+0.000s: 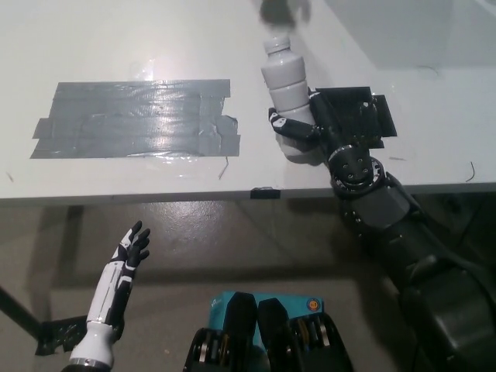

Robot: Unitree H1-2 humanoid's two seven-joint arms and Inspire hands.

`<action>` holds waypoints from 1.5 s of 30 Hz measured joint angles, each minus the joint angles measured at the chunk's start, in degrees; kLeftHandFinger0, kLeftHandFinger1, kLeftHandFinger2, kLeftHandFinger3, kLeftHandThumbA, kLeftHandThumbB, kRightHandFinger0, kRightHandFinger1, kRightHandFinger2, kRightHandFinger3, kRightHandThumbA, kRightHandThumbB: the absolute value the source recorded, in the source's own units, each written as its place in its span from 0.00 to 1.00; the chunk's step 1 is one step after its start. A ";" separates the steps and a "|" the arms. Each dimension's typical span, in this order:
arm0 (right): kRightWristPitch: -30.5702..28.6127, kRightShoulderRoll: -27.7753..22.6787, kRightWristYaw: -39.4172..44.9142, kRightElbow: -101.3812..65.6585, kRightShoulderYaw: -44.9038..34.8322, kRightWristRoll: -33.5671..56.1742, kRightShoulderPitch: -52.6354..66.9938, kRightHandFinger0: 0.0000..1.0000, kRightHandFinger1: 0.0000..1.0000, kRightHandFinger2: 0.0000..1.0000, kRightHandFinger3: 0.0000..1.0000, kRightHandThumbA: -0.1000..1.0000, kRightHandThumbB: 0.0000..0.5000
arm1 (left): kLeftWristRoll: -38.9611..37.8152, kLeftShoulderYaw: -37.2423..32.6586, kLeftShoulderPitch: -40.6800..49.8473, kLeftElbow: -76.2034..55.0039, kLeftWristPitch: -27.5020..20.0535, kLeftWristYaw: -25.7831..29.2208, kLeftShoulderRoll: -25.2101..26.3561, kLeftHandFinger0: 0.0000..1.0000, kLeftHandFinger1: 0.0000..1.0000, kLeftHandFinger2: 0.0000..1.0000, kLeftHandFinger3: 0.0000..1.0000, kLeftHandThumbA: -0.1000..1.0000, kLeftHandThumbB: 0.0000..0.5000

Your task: A white bottle is kept in the middle of the desk infront of the robot and the robot picks it up with its right hand and passes it to a person

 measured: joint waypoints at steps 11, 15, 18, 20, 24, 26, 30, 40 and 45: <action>-0.01 0.05 -0.01 1.12 0.14 -1.16 -1.21 0.09 0.56 0.86 0.83 0.00 0.33 | 0.64 -0.04 -0.67 0.01 0.00 -0.02 0.12 1.00 1.00 1.00 1.00 0.97 0.15; 0.00 0.09 -0.02 1.03 0.13 -1.65 -1.31 0.05 0.54 0.85 0.84 0.00 0.32 | 0.77 -0.04 -0.67 0.00 0.01 -0.02 0.28 1.00 1.00 1.00 1.00 0.95 0.10; -0.01 0.11 -0.02 0.87 -0.03 -1.71 -1.71 0.06 0.55 0.86 0.86 0.00 0.33 | 0.89 -0.08 -0.69 0.00 0.01 -0.02 0.34 1.00 1.00 1.00 1.00 0.95 0.08; -0.04 0.15 -0.06 0.63 -0.11 -1.74 -1.98 0.28 0.72 0.97 0.93 0.00 0.45 | 0.96 -0.09 -0.73 -0.01 0.02 -0.02 0.37 1.00 1.00 1.00 1.00 0.94 0.11; -0.31 0.28 -0.21 -0.36 -0.14 -1.93 -2.04 1.00 1.00 1.00 1.00 0.59 0.87 | 1.03 -0.12 -0.75 -0.01 0.04 -0.03 0.43 1.00 1.00 1.00 1.00 0.95 0.19; -0.59 0.21 0.90 -0.74 -0.15 -1.91 -2.06 1.00 1.00 1.00 1.00 0.70 1.00 | 1.08 -0.18 -0.76 0.00 0.04 -0.04 0.45 1.00 1.00 1.00 1.00 0.96 0.20; -0.83 -0.03 3.24 -0.85 1.20 -2.47 -2.06 1.00 1.00 1.00 1.00 0.82 1.00 | 1.40 -0.44 -0.96 0.03 0.03 -0.03 0.75 1.00 1.00 1.00 1.00 0.93 0.20; -1.57 -1.77 4.31 -11.04 2.05 -3.88 1.29 1.00 1.00 1.00 1.00 0.88 1.00 | 2.33 -0.48 -1.85 0.17 0.03 -0.02 0.82 1.00 1.00 1.00 1.00 0.91 0.15; -0.40 -3.85 5.60 -21.94 1.85 -3.78 5.95 1.00 1.00 1.00 1.00 0.86 0.95 | 2.33 -0.42 -1.89 0.31 0.03 -0.02 0.80 1.00 1.00 1.00 1.00 0.92 0.12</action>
